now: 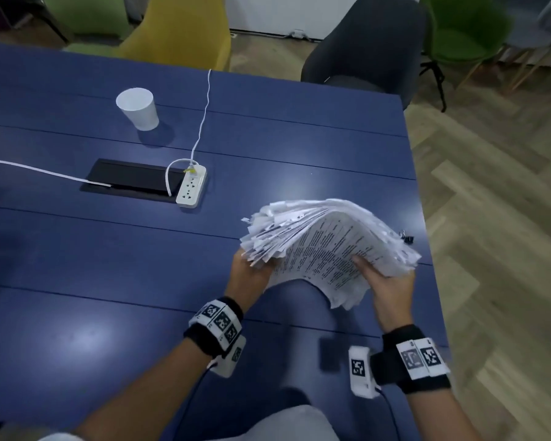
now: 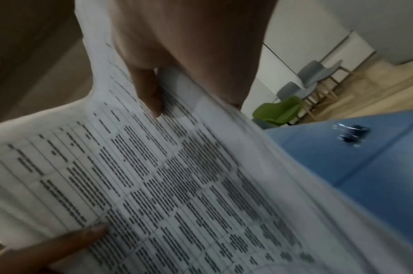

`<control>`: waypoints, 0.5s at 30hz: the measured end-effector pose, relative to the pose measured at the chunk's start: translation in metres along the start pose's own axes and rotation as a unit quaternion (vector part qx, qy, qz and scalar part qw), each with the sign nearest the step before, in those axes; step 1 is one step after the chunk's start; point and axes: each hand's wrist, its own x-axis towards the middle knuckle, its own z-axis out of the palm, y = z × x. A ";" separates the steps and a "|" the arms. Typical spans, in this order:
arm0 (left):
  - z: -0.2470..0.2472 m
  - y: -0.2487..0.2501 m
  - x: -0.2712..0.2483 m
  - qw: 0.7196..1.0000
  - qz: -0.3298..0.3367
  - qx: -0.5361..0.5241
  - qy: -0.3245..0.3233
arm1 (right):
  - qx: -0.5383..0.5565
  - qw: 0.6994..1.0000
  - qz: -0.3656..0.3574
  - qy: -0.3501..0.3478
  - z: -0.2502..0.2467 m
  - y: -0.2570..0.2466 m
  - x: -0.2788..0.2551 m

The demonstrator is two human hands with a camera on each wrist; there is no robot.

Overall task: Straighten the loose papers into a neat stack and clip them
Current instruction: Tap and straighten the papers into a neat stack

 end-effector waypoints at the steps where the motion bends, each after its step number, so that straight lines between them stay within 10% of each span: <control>1: -0.002 -0.003 -0.003 1.000 0.008 -0.009 -0.020 | -0.013 1.000 0.014 -0.017 -0.003 0.007 -0.004; 8: -0.022 0.008 0.019 0.988 0.057 -0.019 -0.140 | -0.028 0.987 0.028 -0.158 -0.035 -0.007 0.012; 15: -0.012 0.009 0.042 0.989 0.062 0.012 -0.134 | -0.025 0.994 0.057 -0.088 -0.023 0.004 0.029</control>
